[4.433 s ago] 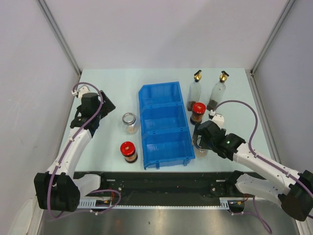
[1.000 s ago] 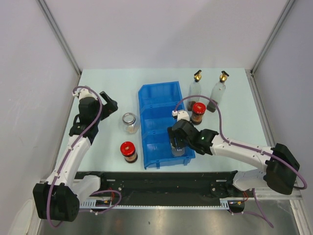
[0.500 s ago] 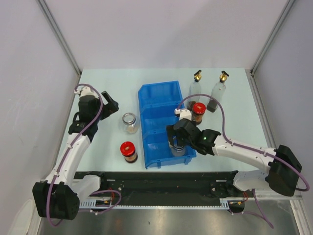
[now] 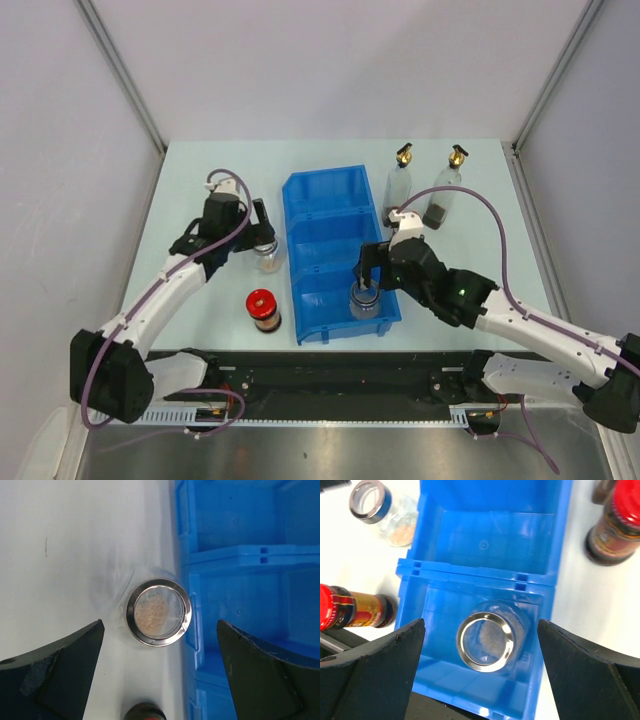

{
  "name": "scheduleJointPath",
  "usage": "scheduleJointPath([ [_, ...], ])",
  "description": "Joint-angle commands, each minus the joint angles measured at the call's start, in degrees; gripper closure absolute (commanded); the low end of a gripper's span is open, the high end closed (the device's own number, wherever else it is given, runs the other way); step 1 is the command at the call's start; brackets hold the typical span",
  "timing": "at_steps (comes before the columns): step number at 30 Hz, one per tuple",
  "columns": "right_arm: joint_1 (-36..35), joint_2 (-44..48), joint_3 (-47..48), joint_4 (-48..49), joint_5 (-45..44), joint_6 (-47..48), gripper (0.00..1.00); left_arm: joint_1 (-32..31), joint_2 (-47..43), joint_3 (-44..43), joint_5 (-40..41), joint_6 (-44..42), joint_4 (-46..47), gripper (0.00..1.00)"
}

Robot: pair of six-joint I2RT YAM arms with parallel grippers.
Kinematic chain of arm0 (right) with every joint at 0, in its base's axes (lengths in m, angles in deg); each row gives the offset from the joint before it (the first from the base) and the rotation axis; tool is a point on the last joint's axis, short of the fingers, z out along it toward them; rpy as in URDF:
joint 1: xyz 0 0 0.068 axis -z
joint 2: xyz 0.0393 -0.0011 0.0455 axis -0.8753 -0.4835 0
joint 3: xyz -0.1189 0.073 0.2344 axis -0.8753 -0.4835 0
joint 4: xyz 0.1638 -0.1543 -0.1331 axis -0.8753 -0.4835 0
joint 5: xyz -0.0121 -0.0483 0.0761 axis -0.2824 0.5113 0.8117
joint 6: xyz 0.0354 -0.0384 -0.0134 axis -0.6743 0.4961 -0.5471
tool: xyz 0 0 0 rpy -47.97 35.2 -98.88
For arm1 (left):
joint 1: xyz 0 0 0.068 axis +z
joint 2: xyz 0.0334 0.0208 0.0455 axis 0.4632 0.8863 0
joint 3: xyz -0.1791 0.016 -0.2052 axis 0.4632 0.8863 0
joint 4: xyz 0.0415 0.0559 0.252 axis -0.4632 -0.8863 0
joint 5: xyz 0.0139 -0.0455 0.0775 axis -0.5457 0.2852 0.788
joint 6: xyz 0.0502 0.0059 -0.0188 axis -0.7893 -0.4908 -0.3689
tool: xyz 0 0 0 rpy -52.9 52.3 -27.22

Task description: Organize the condiment bottles

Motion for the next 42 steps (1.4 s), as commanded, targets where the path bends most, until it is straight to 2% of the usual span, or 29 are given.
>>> scheduleJointPath([
  [1,1.2,1.7,0.6,-3.0,-2.2,-0.6,0.0,-4.3,3.4,-4.1,6.0,-2.3,-1.9,0.0],
  [8,3.0,2.1,0.6,-5.1,-2.8,-1.0,0.0,-5.4,10.7,-6.7,8.0,-2.7,-3.4,0.0],
  [20,5.5,1.4,0.6,-5.6,-1.8,-0.7,0.0,-6.9,16.2,-8.2,11.6,0.6,-4.2,0.0],
  [23,6.1,2.0,0.6,-6.2,-1.9,-0.6,0.0,-7.1,16.4,-8.2,12.3,0.8,-4.0,0.06],
  [24,6.2,2.0,0.6,-6.3,-2.0,-0.6,0.0,-7.2,16.2,-8.1,12.7,1.0,-3.8,0.14],
  [27,6.9,2.3,0.6,-6.9,-2.1,-0.8,0.0,-7.2,14.8,-7.4,13.2,1.4,-3.3,0.26],
  [29,6.9,2.5,0.5,-7.0,-2.1,-0.8,0.0,-7.2,13.8,-7.2,13.4,1.3,-3.2,0.39],
  [30,7.1,2.7,0.4,-7.1,-2.2,-1.0,0.0,-7.2,13.5,-7.4,13.5,1.2,-3.3,0.52],
  [32,7.2,2.8,0.3,-7.1,-2.2,-1.1,0.0,-7.2,12.6,-7.4,14.1,0.9,-3.4,0.69],
  [33,7.3,2.8,0.2,-7.3,-2.3,-1.1,0.0,-7.2,12.4,-7.5,14.3,0.9,-3.6,0.86],
  [35,7.4,2.8,0.1,-7.3,-2.3,-1.4,0.0,-7.3,12.0,-8.2,14.9,0.3,-4.1,1.0],
  [42,8.0,3.5,-0.1,-7.7,-2.3,-1.7,0.0,-8.6,7.5,-11.4,14.3,-4.3,-7.7,1.0],
])
